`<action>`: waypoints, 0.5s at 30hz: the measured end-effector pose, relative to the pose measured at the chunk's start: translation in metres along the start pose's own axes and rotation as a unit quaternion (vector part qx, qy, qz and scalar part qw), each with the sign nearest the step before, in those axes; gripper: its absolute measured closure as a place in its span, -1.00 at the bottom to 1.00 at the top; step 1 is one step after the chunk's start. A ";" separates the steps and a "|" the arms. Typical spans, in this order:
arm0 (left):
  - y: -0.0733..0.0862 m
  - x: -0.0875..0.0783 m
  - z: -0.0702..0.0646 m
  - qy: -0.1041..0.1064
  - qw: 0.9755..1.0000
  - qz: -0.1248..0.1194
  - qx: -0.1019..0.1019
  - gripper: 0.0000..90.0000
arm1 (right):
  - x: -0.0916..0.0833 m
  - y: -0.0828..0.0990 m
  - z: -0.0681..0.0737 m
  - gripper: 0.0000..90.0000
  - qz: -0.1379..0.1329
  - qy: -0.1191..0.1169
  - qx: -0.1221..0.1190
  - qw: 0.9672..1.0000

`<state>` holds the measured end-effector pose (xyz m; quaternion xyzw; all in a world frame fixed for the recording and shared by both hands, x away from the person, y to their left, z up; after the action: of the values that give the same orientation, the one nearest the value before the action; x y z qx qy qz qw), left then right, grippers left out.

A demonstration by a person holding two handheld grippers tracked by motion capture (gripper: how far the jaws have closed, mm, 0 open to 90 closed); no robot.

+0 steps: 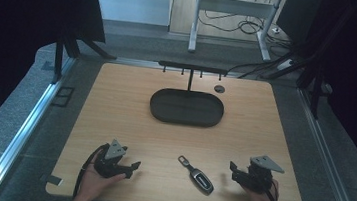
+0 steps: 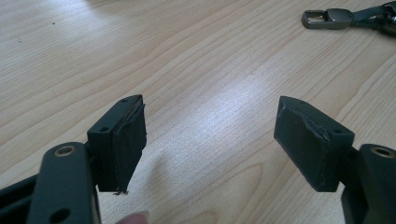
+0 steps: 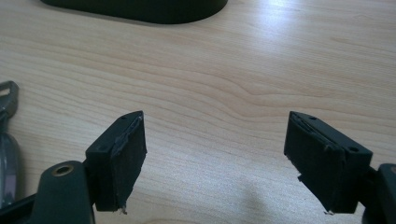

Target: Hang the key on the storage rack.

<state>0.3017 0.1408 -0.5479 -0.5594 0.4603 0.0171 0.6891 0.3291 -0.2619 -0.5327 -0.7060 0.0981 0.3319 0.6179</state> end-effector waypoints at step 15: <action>-0.001 0.000 -0.002 0.000 1.000 -0.003 0.001 -0.43 | -0.016 -0.006 -0.014 -0.32 -0.034 -0.022 0.014 0.999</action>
<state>0.3008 0.1385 -0.5466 -0.5596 0.4592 0.0145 0.6898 0.3253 -0.2776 -0.5182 -0.6929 0.0653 0.3251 0.6403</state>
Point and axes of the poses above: each handheld gripper's, and its own axes: x roughly forward along the jaws, y roughly out of its underside, z roughly to its left, the point moved 7 cm from there along x, roughly forward along the jaws, and after that the axes turned 2 degrees about -x, right-handed, at the moved point
